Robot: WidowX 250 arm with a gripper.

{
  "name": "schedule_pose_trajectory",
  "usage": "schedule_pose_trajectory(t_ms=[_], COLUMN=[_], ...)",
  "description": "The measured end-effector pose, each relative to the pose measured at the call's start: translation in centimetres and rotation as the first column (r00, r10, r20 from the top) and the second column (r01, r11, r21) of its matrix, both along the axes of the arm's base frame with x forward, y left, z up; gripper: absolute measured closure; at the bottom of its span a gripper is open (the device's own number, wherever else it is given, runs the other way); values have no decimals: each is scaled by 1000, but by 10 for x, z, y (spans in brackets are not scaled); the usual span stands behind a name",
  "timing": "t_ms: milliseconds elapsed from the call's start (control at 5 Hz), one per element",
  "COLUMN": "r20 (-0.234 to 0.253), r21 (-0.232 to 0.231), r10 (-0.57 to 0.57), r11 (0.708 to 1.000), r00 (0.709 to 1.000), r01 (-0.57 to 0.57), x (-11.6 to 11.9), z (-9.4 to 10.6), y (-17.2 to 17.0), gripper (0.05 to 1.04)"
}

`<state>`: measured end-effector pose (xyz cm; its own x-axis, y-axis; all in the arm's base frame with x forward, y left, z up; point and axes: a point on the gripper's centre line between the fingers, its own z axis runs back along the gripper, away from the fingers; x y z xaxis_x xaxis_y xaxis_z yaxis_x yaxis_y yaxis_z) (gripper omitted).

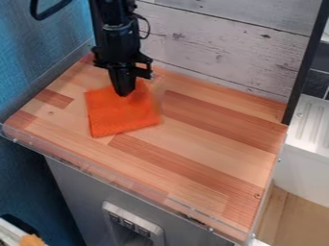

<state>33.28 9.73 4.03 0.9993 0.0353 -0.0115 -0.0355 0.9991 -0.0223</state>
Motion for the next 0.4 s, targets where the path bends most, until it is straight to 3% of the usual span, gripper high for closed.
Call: schedule_pose_trajectory(t_ms=[200, 400], r20=[-37, -40], r21=[6, 18], r10=[-7, -5], r11=[1000, 1000], r00=[999, 999], r01=[7, 5], x=[-3, 2], z=[1, 8], y=[-8, -11], gripper=[845, 590])
